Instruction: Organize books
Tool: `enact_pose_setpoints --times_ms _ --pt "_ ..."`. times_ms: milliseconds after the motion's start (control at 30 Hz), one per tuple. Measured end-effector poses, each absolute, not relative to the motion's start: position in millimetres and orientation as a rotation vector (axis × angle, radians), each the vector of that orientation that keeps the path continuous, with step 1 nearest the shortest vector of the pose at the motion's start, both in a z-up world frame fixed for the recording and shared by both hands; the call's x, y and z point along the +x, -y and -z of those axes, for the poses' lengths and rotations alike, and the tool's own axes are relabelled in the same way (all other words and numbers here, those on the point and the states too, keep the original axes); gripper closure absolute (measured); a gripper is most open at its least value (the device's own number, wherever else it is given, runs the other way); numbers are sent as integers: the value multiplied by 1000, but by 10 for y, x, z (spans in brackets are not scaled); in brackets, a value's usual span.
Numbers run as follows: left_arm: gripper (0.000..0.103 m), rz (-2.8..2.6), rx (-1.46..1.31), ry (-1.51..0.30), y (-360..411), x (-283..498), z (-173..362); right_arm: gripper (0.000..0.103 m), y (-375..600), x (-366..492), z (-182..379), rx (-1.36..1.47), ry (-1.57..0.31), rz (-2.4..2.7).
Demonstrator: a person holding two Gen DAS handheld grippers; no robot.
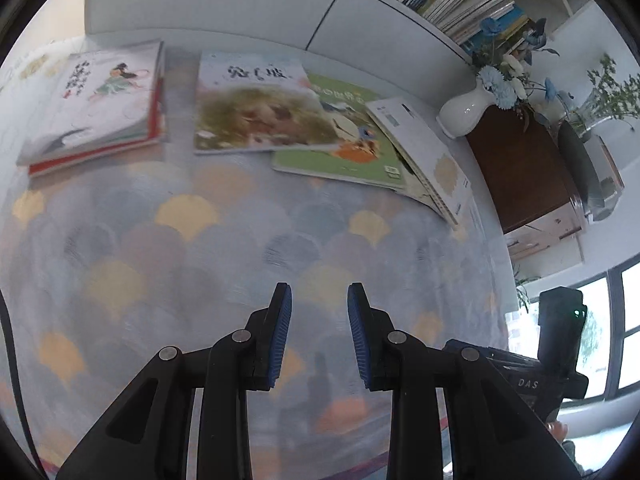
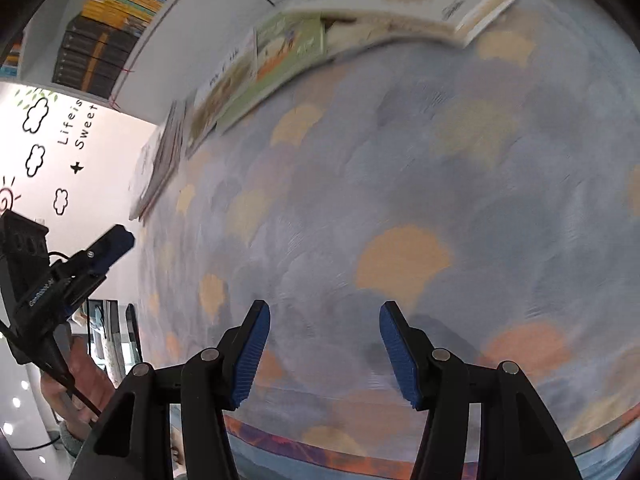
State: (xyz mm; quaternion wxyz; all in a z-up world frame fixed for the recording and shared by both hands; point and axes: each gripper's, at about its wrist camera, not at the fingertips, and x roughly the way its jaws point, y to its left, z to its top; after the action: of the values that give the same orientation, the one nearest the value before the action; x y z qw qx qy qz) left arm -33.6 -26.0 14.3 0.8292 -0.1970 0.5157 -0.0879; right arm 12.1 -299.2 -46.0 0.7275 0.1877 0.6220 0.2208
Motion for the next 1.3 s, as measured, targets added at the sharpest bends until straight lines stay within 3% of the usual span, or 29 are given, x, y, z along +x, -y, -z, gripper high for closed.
enact_pose_setpoints --times_ms 200,400,533,567,800,867,1033,1133,1300 --pt "77 109 -384 -1073 627 -339 -277 47 3222 307 316 367 -1356 -559" --pt "72 44 -391 -1078 505 -197 -251 47 3112 751 95 259 -1292 -645" --pt "40 4 -405 -1064 238 39 -189 43 2824 1073 22 223 -1286 -681" --pt "38 2 -395 -1052 156 135 -175 39 2687 1167 9 200 -1284 -689" --pt "40 43 -427 -983 -432 748 -13 38 2039 1724 39 134 -1252 -619" --pt "51 48 -443 -986 -544 925 67 38 1869 1886 69 114 -1232 -594" --pt "61 2 -468 -997 -734 1314 303 45 1565 2228 154 71 -1185 -544" --pt "61 -62 -458 -1012 -764 1477 433 56 1416 2395 238 34 -1173 -531" --pt "61 -64 -414 -1054 -640 1627 527 56 1242 2581 383 -11 -1154 -508"
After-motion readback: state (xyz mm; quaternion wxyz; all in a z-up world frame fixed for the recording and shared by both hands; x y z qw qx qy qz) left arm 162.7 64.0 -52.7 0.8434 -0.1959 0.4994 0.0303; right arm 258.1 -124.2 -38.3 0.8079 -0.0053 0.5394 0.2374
